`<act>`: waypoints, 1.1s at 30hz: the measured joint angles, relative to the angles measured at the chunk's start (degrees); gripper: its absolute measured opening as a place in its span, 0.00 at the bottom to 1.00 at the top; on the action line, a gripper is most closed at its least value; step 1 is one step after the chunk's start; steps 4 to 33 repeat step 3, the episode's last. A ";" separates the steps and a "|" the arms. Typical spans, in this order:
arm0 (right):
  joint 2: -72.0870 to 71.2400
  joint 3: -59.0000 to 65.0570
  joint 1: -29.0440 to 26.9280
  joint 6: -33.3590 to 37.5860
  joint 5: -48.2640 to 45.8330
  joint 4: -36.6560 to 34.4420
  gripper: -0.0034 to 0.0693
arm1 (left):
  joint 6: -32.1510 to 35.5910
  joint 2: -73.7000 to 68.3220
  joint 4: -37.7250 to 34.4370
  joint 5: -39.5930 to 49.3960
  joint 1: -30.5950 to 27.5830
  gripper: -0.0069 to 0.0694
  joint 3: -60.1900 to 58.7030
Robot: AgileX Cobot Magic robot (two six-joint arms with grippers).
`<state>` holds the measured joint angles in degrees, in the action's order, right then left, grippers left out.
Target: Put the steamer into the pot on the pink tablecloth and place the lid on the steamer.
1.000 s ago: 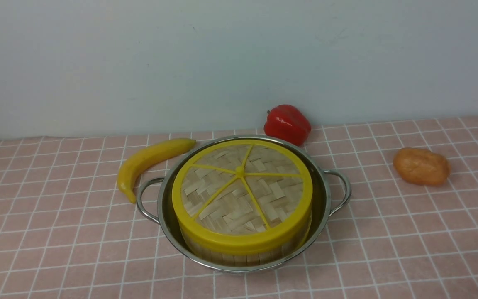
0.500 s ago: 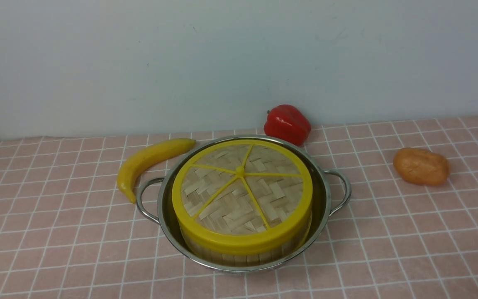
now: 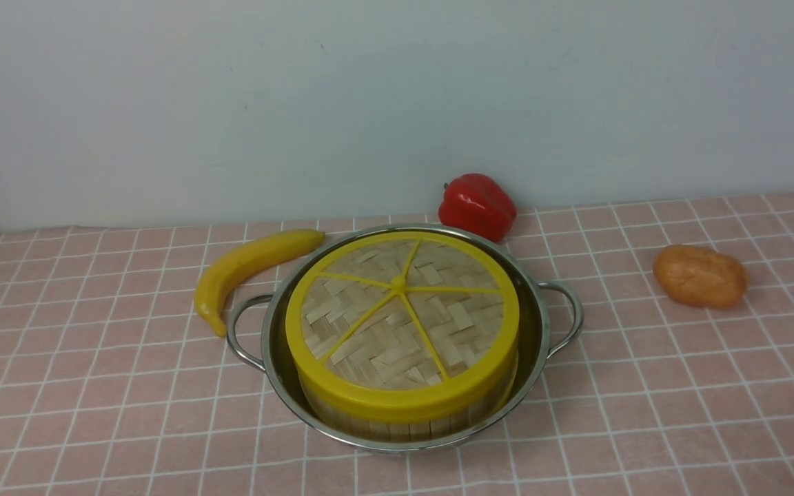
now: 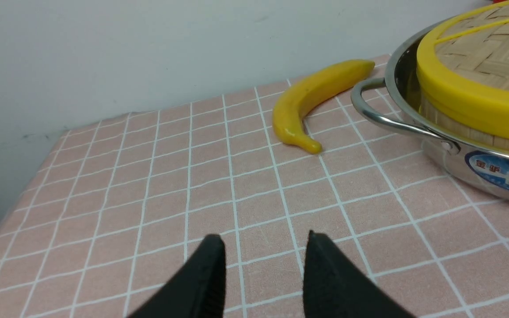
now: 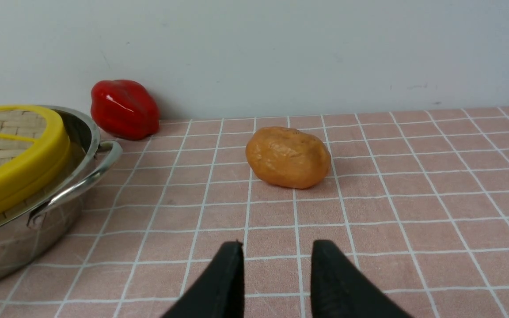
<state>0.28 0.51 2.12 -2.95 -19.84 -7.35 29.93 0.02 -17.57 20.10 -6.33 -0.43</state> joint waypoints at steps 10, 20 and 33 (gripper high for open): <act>0.00 0.00 0.00 0.00 0.00 0.00 0.38 | 0.00 0.00 0.00 0.00 0.00 0.41 0.00; 0.00 0.00 0.00 0.00 0.00 0.00 0.38 | 0.00 0.00 0.00 0.00 0.00 0.41 0.00; 0.00 0.00 0.00 0.00 0.00 0.00 0.38 | 0.00 0.00 0.00 0.00 0.00 0.41 0.00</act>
